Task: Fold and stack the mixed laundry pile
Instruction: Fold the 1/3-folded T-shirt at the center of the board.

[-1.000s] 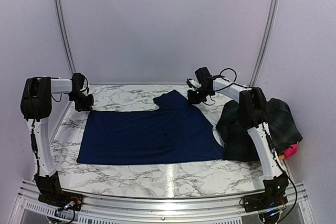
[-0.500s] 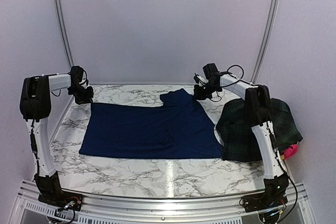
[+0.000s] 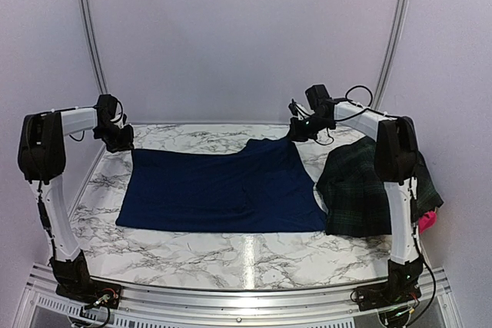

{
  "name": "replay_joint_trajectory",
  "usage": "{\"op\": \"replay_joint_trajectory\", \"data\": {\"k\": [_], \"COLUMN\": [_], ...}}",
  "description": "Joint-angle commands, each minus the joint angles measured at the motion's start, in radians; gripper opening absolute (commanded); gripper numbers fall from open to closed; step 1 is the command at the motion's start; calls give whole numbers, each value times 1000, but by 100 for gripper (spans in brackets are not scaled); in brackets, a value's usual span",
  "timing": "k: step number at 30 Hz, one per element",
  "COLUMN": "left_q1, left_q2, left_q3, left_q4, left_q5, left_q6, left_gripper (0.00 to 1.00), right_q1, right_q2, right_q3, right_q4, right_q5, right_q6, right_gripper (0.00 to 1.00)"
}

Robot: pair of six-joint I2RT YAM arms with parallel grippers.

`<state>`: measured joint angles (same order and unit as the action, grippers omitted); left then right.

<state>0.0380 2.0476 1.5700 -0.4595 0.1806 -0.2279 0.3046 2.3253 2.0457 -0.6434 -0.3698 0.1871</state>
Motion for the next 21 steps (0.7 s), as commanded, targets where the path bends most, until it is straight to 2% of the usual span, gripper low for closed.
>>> {"op": "replay_joint_trajectory", "data": {"k": [1,16,21], "left_q1": [7,7,7], "left_q2": [-97,-286,-312], "left_q3": [-58,-303,-367], "left_q4": [10,30,31], "left_q5": [16,9,13], "left_q6": [8,14,15], "left_gripper": [0,0,0], "right_q1": [-3,30,58], "right_q2": [-93,-369,-413], "right_q3": [-88,-502,-622], "right_q4": [51,129,154], "right_q5": [-10,-44,-38], "right_q6": [-1,10,13], "right_gripper": [0,0,0]}}
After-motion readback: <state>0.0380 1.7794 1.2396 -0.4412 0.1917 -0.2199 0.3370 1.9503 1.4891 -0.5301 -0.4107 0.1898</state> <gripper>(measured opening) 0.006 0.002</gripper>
